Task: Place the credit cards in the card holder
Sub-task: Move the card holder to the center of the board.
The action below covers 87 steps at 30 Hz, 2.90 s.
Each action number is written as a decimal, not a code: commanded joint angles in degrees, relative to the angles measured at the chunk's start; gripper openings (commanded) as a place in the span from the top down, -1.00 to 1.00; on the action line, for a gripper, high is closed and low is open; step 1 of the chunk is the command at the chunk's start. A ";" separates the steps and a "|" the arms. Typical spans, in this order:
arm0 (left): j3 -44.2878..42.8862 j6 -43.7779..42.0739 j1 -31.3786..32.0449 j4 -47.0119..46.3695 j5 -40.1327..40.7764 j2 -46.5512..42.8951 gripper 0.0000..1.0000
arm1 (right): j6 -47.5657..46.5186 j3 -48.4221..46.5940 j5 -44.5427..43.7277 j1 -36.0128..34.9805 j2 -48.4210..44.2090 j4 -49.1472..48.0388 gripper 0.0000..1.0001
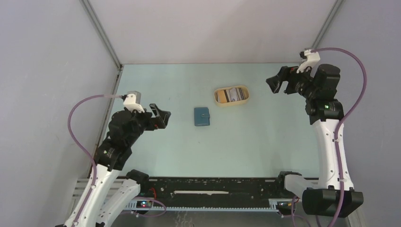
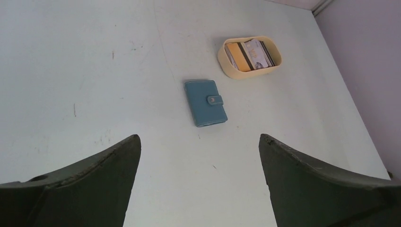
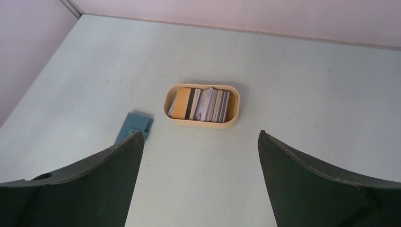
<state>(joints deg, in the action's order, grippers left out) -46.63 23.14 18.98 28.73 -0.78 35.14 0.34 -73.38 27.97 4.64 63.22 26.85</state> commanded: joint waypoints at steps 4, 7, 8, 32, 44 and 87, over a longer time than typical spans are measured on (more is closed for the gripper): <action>7.29 6.19 -0.56 -14.89 -6.21 -0.99 -1.00 | 0.15 1.13 20.18 1.49 4.45 -1.27 -0.99; 10.65 10.36 -0.61 -20.75 -8.89 1.23 -1.00 | -6.74 1.14 34.96 0.41 8.61 2.56 -0.99; 11.49 11.40 -0.61 -22.45 -9.84 2.48 -1.00 | -8.49 1.14 35.17 -1.16 9.42 3.91 -0.99; 21.05 20.92 1.66 -51.72 -14.76 35.34 -0.71 | -22.13 6.32 26.45 -18.54 15.62 10.65 -0.99; 17.53 24.40 5.75 -50.82 -8.76 44.66 -0.53 | -22.13 6.32 26.26 -18.44 16.81 10.77 -0.99; 4.09 21.16 9.37 -45.43 -10.79 64.02 0.93 | -31.42 6.32 27.05 -19.56 18.05 15.99 -0.99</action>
<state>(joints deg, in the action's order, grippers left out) -45.04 45.54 26.57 -16.62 -9.91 101.10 -24.38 -66.89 54.17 -14.06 80.93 39.57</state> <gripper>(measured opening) 0.083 0.993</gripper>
